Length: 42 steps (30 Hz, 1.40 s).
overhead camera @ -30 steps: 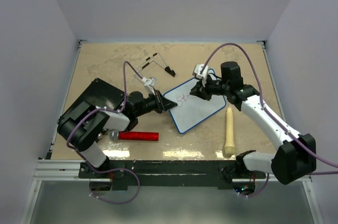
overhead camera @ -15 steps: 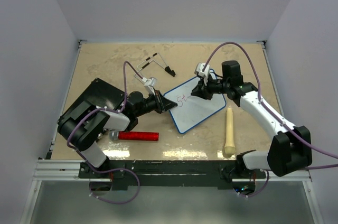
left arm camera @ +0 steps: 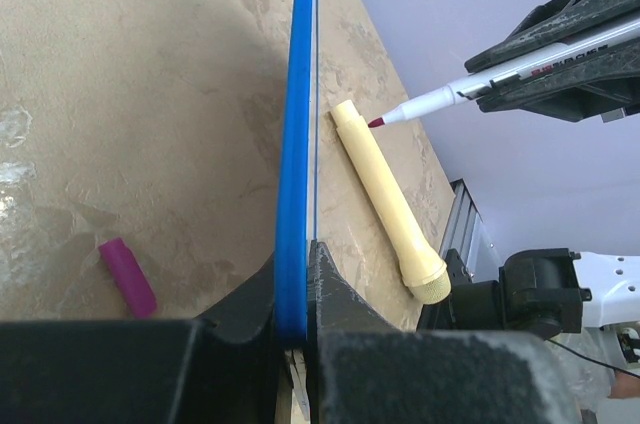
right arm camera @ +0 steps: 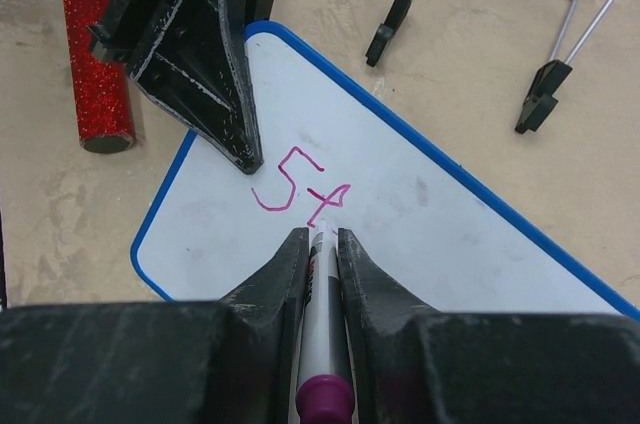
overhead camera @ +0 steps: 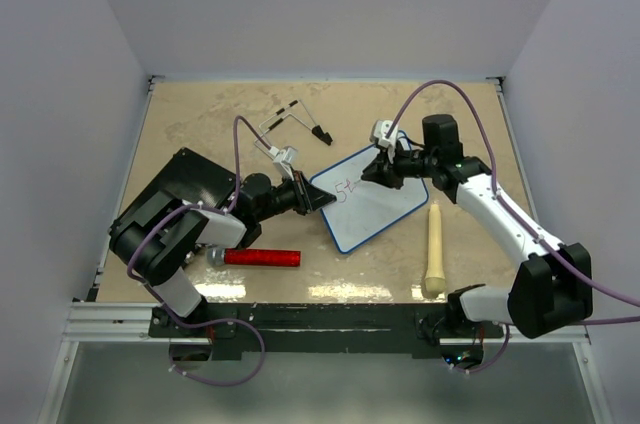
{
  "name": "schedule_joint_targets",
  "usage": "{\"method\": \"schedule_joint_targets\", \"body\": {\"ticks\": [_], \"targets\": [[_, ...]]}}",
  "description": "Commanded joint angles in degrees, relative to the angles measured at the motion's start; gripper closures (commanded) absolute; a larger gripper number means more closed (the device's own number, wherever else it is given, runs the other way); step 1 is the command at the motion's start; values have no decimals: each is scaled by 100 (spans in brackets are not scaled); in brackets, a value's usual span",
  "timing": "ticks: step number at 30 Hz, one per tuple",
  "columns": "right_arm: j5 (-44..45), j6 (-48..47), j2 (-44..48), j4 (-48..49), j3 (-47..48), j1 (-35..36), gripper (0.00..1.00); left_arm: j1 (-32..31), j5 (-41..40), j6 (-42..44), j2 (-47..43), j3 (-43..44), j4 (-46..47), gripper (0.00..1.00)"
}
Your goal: Write a sentence on the whiteboard
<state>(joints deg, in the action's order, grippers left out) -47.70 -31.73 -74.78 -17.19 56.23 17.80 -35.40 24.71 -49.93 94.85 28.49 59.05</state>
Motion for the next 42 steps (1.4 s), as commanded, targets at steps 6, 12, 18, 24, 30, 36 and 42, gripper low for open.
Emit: {"method": "schedule_joint_targets", "body": {"ticks": [6,12,18,24,30,36,42], "targets": [[-213,-176,263,444,-156,-58,100,-55,131,159,-37,-1,538,100],[-301,-185,236,550,-261,-58,100,-55,113,150,-63,-28,555,100],[-117,-27,-176,207,64,-58,100,-55,122,142,-45,-19,573,100],[77,96,-256,347,64,-31,100,-55,104,150,-63,-28,564,100],[261,211,-353,488,46,-14,100,-55,122,142,-45,-28,573,100],[366,237,-458,488,64,-5,100,-55,122,159,-63,-54,582,100],[727,377,-362,602,38,-5,100,-55,131,150,-54,-54,590,100]]}}
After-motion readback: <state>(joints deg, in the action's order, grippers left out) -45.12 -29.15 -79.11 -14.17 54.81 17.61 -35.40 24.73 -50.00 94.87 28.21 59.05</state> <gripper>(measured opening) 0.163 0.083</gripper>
